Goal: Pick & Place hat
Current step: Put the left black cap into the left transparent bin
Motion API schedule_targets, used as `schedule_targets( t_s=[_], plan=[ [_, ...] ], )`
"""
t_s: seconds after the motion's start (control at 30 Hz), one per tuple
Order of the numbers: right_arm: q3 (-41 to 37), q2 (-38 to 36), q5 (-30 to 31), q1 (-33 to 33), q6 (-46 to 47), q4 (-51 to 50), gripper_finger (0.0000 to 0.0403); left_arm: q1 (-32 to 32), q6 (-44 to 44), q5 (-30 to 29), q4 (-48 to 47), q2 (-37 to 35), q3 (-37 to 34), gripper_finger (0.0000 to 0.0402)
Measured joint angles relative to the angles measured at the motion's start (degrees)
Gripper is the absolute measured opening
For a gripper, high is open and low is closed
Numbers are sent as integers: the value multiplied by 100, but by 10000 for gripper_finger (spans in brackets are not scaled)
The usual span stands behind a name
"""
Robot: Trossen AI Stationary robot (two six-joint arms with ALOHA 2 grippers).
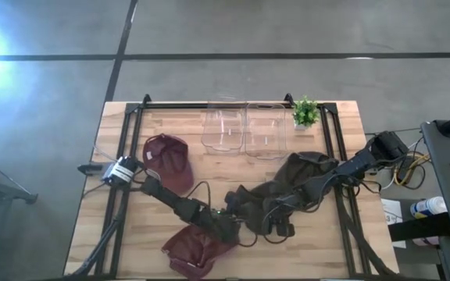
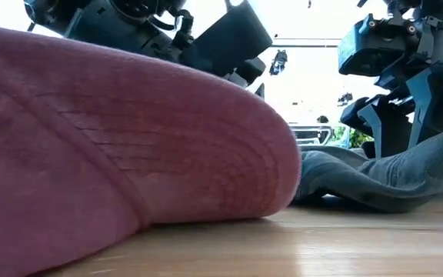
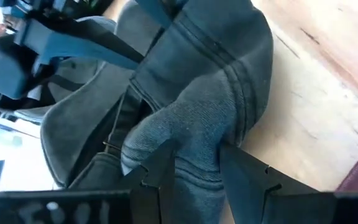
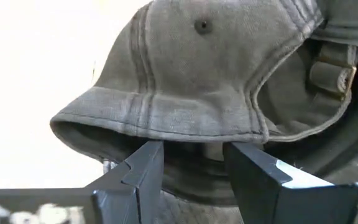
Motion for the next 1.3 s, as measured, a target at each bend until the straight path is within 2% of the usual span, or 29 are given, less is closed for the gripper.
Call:
schedule_targets(
  t_s=[0.3,0.67,0.9,1.03,1.17,1.3],
  plan=[
    [0,0,-15,0,22,0,162,26,155,25,112,8,-1,112],
    [4,0,-13,0,4,2,162,27,209,17,83,14,87,7],
    [4,0,-8,0,22,-33,162,-7,183,-107,-392,-53,180,7],
    [4,0,2,-2,11,-33,162,-130,194,-697,-553,-65,183,13],
    [4,-4,53,0,81,-39,162,-188,141,-705,-598,-71,183,44],
    [96,-157,427,0,140,-170,162,-204,-16,-732,-622,-73,183,88]
  ],
)
